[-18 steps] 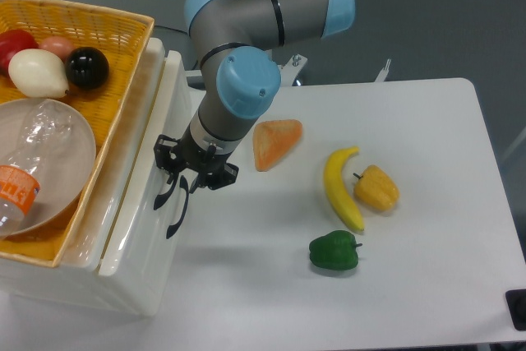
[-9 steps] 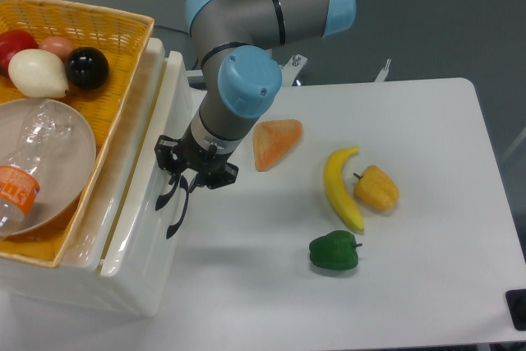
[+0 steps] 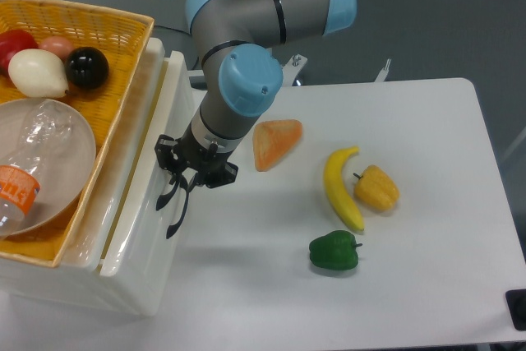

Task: Slide the top white drawer open
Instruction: 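Close the gripper on the black drawer handle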

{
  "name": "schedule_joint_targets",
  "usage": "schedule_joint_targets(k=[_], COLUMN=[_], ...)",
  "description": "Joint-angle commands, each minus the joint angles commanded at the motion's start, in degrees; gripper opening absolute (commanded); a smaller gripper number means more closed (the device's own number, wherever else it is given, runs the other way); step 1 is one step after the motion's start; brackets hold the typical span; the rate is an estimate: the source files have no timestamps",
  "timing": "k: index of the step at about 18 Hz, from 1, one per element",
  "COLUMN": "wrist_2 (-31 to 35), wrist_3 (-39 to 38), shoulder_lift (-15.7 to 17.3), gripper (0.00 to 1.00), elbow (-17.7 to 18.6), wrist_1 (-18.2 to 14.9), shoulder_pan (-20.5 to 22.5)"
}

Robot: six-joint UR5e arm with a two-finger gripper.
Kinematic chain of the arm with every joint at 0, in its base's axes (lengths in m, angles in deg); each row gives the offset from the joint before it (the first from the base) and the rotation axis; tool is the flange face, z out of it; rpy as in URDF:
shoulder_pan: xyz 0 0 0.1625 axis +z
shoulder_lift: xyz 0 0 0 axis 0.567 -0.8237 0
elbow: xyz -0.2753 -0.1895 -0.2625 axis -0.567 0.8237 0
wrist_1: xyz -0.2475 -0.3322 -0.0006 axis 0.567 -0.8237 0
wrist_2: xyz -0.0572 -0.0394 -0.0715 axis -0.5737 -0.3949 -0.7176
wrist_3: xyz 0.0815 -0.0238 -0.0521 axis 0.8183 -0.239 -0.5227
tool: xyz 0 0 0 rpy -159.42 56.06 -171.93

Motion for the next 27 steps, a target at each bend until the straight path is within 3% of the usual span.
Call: schedule_joint_targets(k=[27], wrist_2=[-2.6], wrist_3=[0.3], shoulder_lift=[-0.4], gripper=[0.25], elbow=[0.0], wrist_1=[-0.1], shoulder_pan=[1.6])
